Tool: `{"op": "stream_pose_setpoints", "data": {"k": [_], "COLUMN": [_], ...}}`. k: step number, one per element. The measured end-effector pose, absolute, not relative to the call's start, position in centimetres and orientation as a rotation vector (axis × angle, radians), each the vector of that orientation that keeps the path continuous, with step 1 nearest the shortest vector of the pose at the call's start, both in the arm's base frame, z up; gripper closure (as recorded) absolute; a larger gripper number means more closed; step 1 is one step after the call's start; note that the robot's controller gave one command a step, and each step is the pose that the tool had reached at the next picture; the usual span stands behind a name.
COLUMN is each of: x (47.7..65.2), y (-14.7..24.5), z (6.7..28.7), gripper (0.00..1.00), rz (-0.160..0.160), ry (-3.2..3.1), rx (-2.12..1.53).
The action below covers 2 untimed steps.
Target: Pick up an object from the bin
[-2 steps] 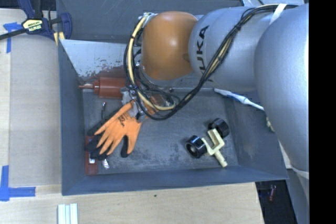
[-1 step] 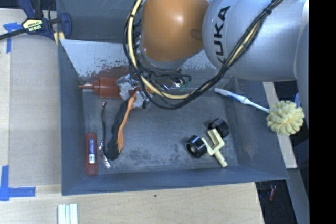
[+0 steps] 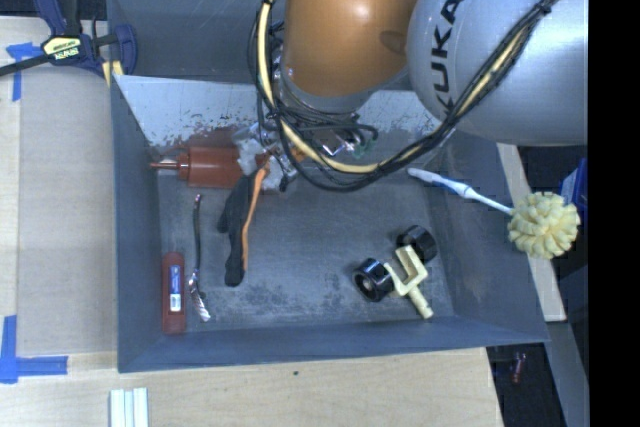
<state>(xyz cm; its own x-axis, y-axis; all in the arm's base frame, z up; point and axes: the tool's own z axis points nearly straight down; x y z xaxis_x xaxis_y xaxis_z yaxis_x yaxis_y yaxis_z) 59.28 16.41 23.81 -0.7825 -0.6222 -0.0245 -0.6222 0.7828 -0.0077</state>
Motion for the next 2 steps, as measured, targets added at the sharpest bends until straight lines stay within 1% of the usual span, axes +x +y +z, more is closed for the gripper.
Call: {"op": "stream_pose_setpoints", "data": {"k": [1, 2], "x": [59.2, 60.1], "y": [16.6, 16.3], "z": [21.9, 20.7], "gripper": [1.00, 1.00], "rz": [0.002, 0.000], "ry": [2.960, 2.861], "rx": [-0.976, -1.232]}}
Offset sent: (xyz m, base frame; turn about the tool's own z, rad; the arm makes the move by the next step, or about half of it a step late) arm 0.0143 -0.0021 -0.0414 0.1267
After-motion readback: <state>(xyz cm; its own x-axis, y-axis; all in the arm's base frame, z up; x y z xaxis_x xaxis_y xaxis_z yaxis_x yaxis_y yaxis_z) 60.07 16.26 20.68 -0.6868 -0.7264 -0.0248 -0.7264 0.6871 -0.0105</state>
